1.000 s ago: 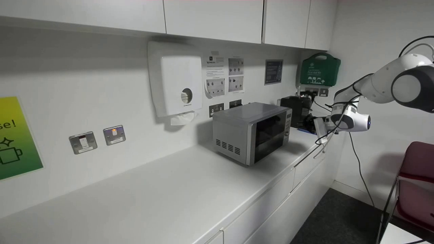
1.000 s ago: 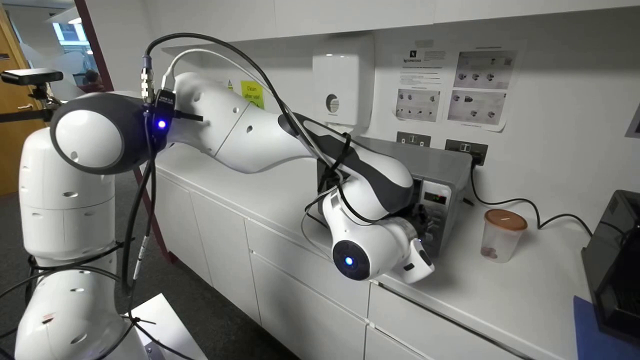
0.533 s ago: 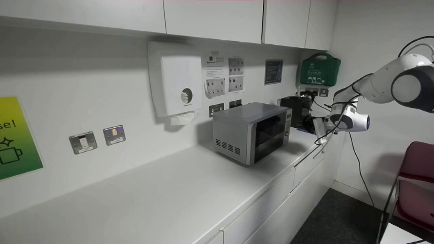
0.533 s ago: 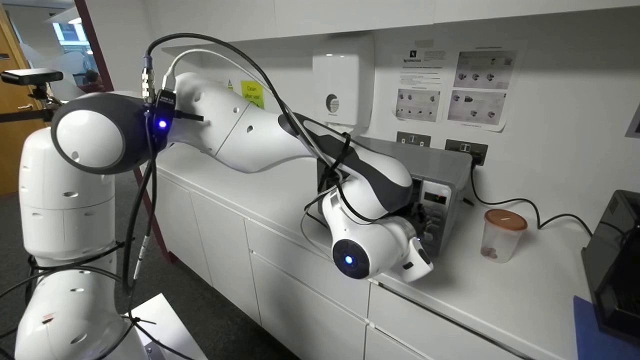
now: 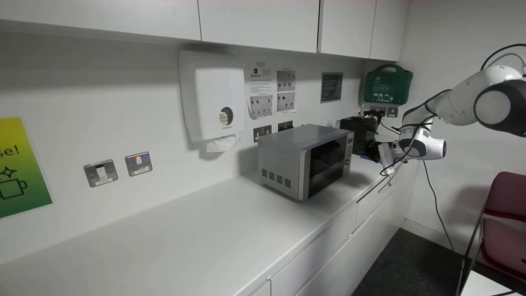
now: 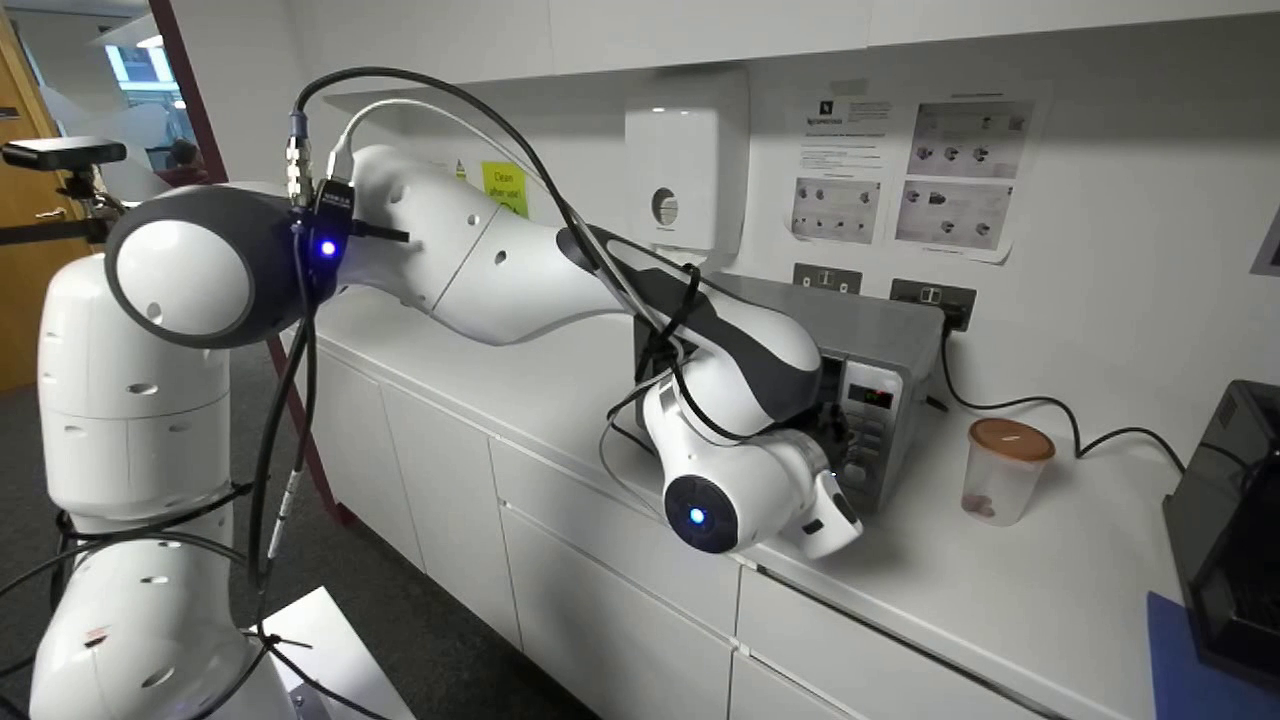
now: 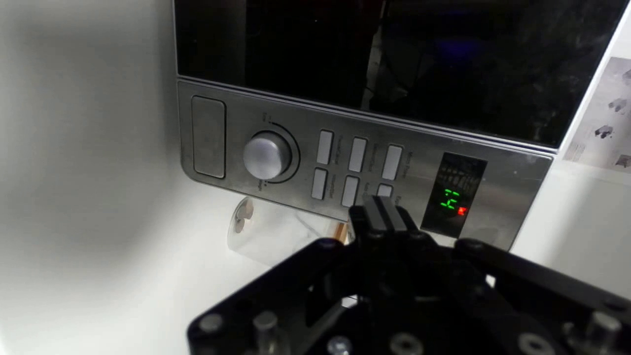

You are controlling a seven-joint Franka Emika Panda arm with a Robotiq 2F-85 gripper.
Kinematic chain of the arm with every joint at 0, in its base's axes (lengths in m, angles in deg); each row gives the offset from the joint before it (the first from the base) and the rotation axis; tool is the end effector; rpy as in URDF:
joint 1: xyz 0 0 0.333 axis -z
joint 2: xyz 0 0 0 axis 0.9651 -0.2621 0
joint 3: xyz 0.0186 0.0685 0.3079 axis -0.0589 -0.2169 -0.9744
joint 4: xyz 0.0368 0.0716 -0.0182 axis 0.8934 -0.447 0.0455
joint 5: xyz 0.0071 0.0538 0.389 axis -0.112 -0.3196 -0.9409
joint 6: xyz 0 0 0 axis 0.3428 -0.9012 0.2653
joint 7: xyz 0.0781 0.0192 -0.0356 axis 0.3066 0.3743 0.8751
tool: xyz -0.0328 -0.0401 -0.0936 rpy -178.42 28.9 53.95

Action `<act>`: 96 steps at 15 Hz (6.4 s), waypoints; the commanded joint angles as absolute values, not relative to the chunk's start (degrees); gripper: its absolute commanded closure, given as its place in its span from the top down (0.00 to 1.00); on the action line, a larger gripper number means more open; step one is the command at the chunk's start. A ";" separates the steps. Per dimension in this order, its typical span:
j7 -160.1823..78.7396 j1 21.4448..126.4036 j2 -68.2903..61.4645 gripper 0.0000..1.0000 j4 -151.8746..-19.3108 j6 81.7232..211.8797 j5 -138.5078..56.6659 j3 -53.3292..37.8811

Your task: Press a button on the microwave

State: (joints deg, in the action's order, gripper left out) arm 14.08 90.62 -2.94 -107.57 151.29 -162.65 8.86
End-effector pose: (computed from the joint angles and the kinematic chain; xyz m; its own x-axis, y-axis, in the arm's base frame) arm 0.5053 -0.3562 0.3497 0.0343 -0.9881 0.1498 -0.2888 -0.1533 -0.9450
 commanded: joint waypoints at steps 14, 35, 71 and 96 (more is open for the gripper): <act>13.89 90.80 -3.15 0.00 -107.48 151.37 -162.33 8.59; 15.51 88.59 -7.31 0.00 -103.19 152.70 -164.22 6.83; 15.13 88.85 -10.60 0.00 -97.81 154.50 -166.56 7.09; 12.12 87.08 -10.58 0.00 -97.97 157.73 -162.85 5.73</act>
State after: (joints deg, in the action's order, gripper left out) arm 13.96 88.37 -10.38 -98.22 157.23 -164.49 7.09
